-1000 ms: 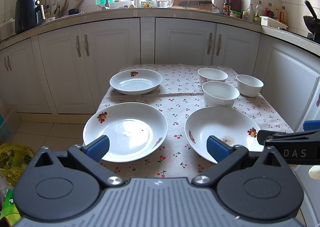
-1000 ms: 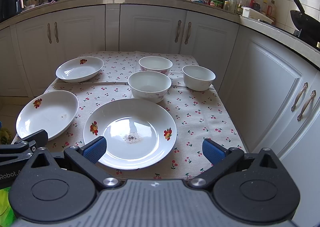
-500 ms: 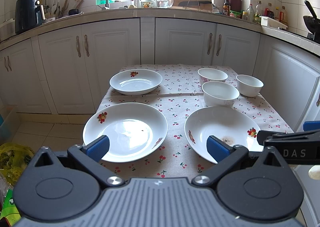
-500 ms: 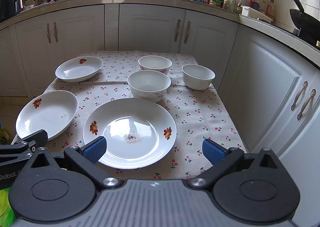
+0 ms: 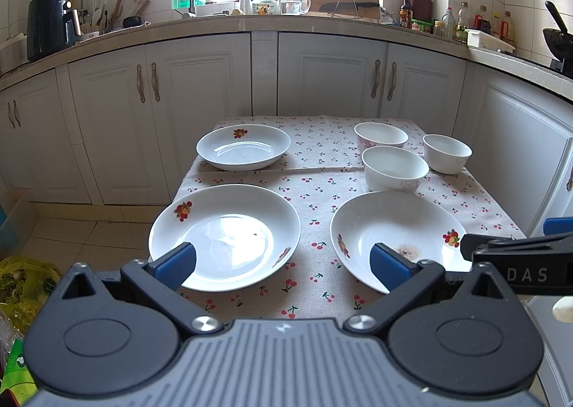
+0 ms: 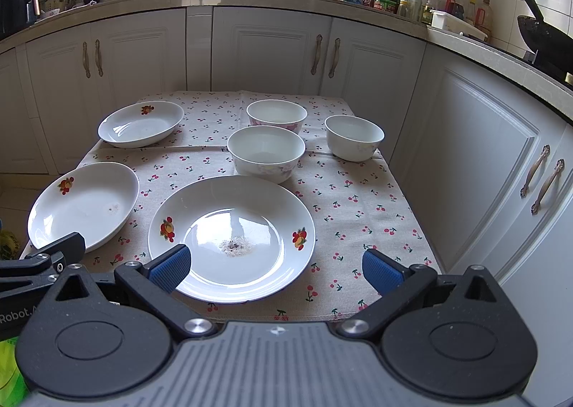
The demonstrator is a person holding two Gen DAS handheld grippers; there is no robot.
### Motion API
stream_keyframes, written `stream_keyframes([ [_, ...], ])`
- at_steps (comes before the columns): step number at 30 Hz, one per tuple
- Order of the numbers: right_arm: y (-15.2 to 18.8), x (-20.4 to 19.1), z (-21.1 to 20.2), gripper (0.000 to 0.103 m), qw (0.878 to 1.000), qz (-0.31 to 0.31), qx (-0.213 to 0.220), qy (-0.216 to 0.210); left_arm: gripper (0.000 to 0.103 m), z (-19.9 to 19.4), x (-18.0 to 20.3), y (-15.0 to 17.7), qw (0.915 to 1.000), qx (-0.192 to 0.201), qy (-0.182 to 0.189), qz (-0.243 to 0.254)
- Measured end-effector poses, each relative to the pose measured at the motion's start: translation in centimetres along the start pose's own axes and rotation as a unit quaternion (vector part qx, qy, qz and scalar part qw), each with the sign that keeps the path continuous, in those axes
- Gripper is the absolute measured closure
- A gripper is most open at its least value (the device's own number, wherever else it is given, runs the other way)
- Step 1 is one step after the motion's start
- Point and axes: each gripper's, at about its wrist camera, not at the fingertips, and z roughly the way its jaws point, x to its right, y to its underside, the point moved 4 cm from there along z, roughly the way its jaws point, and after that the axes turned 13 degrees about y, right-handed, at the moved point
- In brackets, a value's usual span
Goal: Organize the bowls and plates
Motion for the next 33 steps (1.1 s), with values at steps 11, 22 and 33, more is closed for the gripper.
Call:
stream_keyframes([
  [11,-0.01,-0.03,0.0,0.0,1.0,0.0,0.0,0.001,0.001,-0.02,0.03,0.01,1.0,0.0,0.0,0.0],
  [22,-0.01,-0.02,0.04,0.0,1.0,0.0,0.0,0.001,0.001,-0.23,-0.12,-0.1,1.0,0.0,0.001,-0.001],
  [33,-0.03,0.27,0.26,0.0,1.0,0.002,-0.002,0.001,0.001,-0.12,-0.37,-0.41,0.9999,-0.001,0.009,-0.005],
])
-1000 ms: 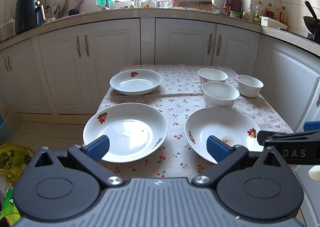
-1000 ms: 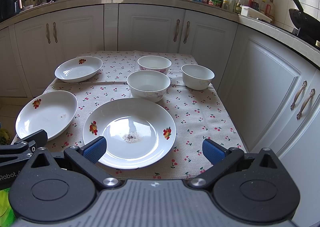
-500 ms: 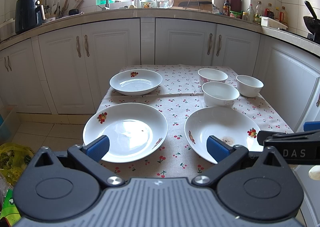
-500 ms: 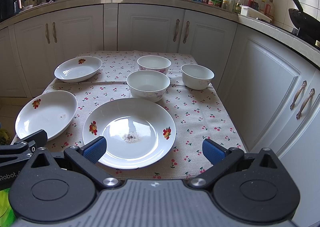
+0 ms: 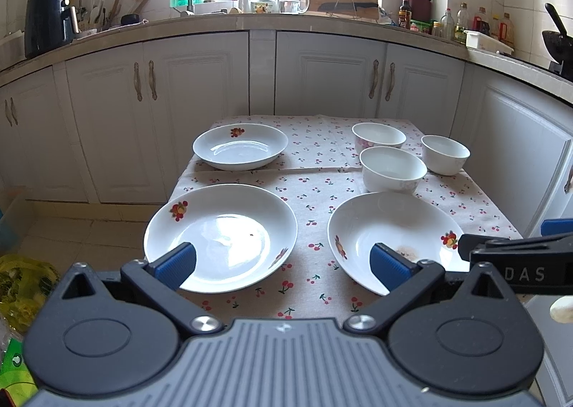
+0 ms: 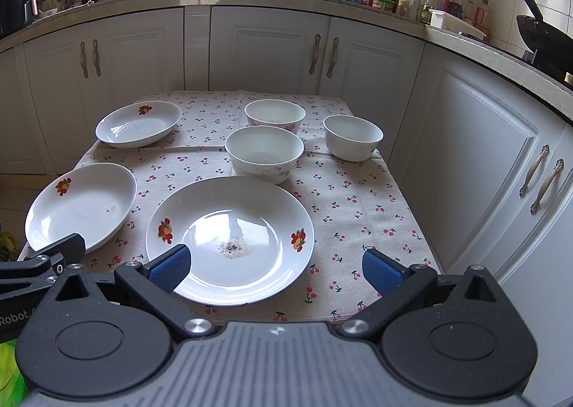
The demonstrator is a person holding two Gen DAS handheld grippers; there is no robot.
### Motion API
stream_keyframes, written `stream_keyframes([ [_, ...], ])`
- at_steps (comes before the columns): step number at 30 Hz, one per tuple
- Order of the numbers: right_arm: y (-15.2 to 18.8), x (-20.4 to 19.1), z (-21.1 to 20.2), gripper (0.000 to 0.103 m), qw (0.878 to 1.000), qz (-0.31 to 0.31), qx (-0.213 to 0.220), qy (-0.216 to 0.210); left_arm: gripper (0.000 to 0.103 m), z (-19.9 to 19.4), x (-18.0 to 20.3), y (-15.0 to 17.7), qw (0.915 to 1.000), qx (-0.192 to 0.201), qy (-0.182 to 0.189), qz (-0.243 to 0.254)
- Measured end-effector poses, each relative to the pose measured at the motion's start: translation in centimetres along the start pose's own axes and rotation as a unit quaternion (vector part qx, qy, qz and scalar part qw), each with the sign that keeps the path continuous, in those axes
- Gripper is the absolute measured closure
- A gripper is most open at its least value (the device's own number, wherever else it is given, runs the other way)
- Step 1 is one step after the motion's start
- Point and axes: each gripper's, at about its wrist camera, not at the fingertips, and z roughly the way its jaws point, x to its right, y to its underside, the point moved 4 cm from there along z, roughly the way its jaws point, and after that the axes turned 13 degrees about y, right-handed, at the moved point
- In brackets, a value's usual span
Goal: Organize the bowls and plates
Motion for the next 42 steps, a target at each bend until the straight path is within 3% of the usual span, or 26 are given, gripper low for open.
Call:
stream_keyframes([
  [11,-0.7,-0.4,0.8,0.0,1.0,0.004,-0.001,-0.012,0.001,0.7,-0.2,-0.2,0.9997,0.004,0.02,0.01],
  [18,-2.1,-1.1,1.4,0.0,0.999,-0.007,0.021,-0.023,0.001,1.6,-1.0,-0.3,0.9994,0.014,0.03,0.011],
  [26,-3.2,-2.4,3.2,0.0,0.999,-0.031,0.026,-0.03,0.001,2.5,-2.3,-0.9,0.9975,0.036,0.038,0.046],
  [34,-4.9,-4.1,4.5,0.0,0.995,-0.033,0.053,-0.079,0.001,2.8,-5.8,-1.2,0.9964,0.061,0.021,0.056],
  [40,-6.1,-6.0,4.8,0.0,0.988,-0.031,0.059,-0.142,0.001,2.9,-9.9,-0.7,0.9969,0.028,0.071,-0.017],
  [42,-6.4,-6.6,4.9,0.0,0.984,-0.026,0.059,-0.164,0.001,3.0,-10.9,-0.3,0.9977,0.024,0.059,-0.026],
])
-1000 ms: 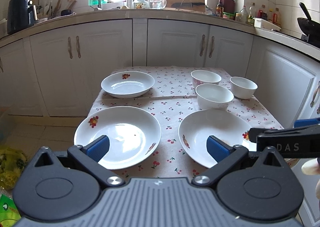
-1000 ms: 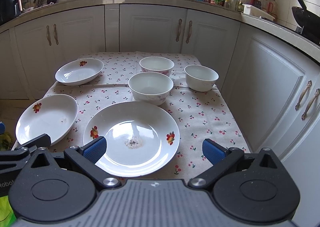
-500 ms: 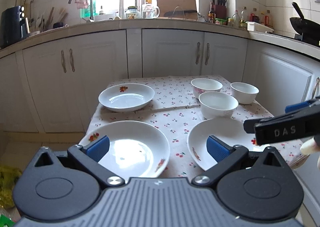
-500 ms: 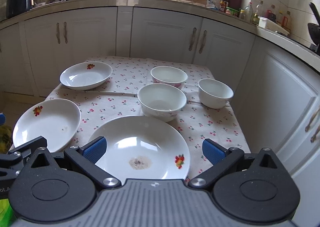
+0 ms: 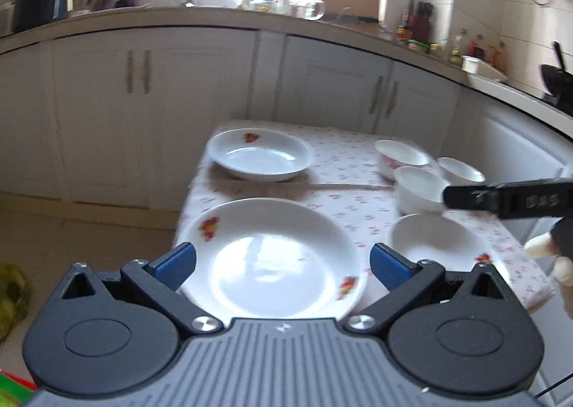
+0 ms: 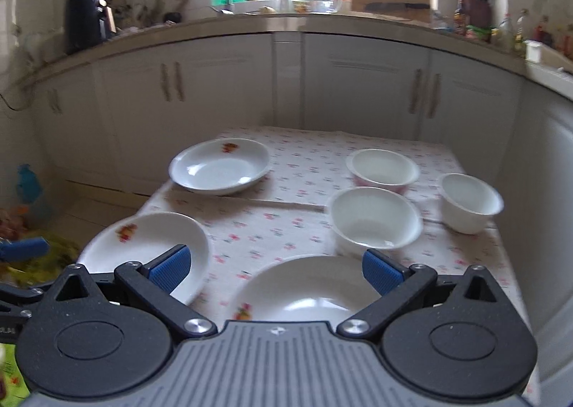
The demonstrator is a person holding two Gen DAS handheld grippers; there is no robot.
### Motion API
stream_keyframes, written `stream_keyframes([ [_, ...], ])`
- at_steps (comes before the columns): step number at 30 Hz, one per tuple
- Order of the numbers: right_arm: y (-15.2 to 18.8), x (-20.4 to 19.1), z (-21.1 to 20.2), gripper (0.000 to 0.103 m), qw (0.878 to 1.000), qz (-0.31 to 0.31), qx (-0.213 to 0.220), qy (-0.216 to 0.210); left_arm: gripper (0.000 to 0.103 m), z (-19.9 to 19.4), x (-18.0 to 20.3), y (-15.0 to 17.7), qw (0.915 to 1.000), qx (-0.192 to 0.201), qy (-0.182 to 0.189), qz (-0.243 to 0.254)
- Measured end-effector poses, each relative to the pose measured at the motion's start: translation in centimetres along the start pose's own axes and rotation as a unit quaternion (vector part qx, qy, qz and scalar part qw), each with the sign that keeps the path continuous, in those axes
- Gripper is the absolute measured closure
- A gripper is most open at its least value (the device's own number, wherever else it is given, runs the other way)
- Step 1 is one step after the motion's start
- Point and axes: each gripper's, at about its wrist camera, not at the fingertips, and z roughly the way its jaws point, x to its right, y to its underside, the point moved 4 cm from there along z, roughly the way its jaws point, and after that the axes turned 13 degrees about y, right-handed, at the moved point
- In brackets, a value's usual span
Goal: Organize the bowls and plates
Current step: 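Grasp the stained white plate's rim with the left gripper while the right gripper grasps its opposite rim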
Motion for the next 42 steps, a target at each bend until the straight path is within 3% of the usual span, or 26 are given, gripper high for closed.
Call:
stream_keyframes([
  [2,-0.3,-0.6,0.4,0.0,1.0,0.004,-0.003,-0.018,0.001,0.0,-0.8,0.5,0.9997,-0.006,-0.017,0.013],
  [6,-0.8,-2.7,1.6,0.0,0.999,-0.022,-0.007,-0.038,0.001,-0.3,-2.1,1.3,0.9997,-0.013,-0.003,0.02],
  [11,-1.2,-4.8,3.2,0.0,0.997,-0.047,-0.022,-0.061,0.001,0.1,-2.9,2.6,0.9972,-0.048,0.028,0.049],
  [18,-1.6,-5.8,6.5,0.0,0.994,-0.05,-0.062,-0.079,0.001,1.3,-4.0,4.0,0.9887,-0.097,0.056,0.099],
  [21,-1.3,-6.4,7.8,0.0,0.991,-0.066,-0.077,-0.082,0.001,2.7,-4.4,4.5,0.9814,-0.127,0.069,0.126],
  [30,-0.8,-8.9,11.3,0.001,0.981,-0.1,-0.113,-0.122,0.001,4.6,-5.6,4.6,0.9717,-0.14,0.105,0.158],
  [36,-0.8,-9.8,14.4,0.022,0.974,-0.108,-0.15,-0.132,0.001,5.7,-5.8,4.2,0.9679,-0.143,0.124,0.165],
  [40,-0.4,-9.9,15.5,0.044,0.969,-0.103,-0.172,-0.142,0.004,5.8,-5.8,4.2,0.9648,-0.141,0.137,0.175],
  [42,-0.3,-9.9,15.7,0.048,0.967,-0.101,-0.178,-0.15,0.005,5.7,-5.5,4.1,0.9622,-0.139,0.139,0.188],
])
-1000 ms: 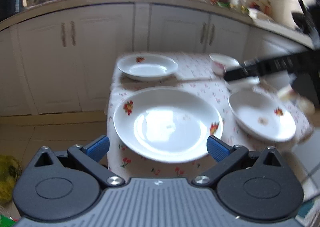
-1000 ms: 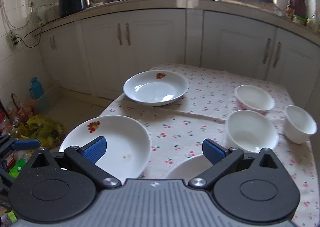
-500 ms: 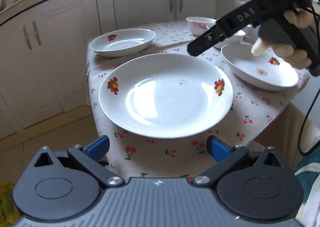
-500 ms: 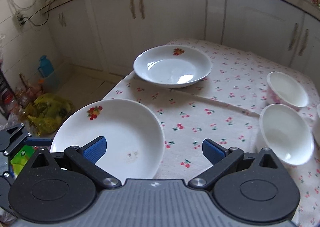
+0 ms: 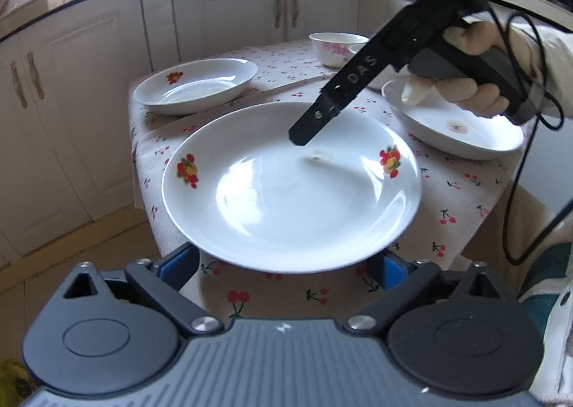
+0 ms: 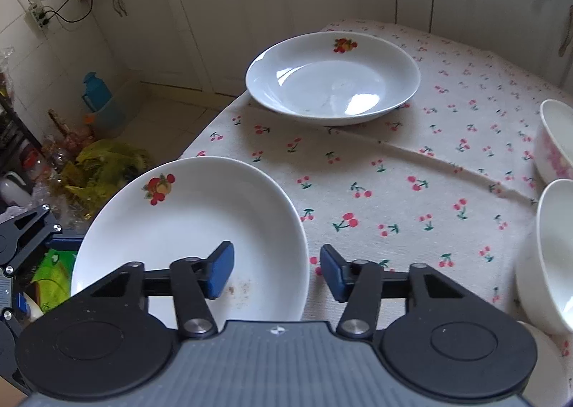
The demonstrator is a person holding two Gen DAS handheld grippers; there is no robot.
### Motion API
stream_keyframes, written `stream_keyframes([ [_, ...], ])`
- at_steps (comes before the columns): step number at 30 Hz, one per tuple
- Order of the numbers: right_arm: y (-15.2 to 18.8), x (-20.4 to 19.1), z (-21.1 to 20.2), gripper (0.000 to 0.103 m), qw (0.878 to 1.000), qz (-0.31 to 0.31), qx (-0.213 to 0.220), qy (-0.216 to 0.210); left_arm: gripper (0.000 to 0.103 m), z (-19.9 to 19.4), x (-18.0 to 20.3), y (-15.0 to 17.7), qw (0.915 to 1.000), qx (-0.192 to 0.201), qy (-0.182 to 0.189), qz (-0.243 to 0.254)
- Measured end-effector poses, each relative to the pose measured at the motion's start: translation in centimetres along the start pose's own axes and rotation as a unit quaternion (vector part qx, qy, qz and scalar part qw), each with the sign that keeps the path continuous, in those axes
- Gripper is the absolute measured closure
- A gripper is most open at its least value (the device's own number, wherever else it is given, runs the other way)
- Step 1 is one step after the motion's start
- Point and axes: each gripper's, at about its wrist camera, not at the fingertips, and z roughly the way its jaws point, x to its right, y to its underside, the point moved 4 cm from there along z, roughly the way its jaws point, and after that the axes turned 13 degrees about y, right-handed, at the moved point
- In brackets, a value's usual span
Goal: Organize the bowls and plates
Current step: 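Grasp the stained white plate's rim with the left gripper while the right gripper grasps its opposite rim, then lift the stained plate with both grippers and carry it toward the flowered white plate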
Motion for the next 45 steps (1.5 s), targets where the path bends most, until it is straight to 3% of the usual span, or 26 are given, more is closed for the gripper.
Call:
stream_keyframes([
  [10,0.1,-0.1,0.0,0.053,1.0,0.001,0.0,-0.024,0.005,0.2,0.0,-0.3,0.9999,-0.007,0.002,0.011],
  [24,-1.6,2.8,-0.7,0.052,0.999,0.026,0.025,0.009,0.005,2.7,-0.9,-3.4,0.9989,0.001,0.011,0.046],
  [45,-1.7,5.1,0.9,0.049,0.998,0.047,0.014,0.042,0.005,5.6,-2.1,-4.6,0.9983,0.001,0.027,0.052],
])
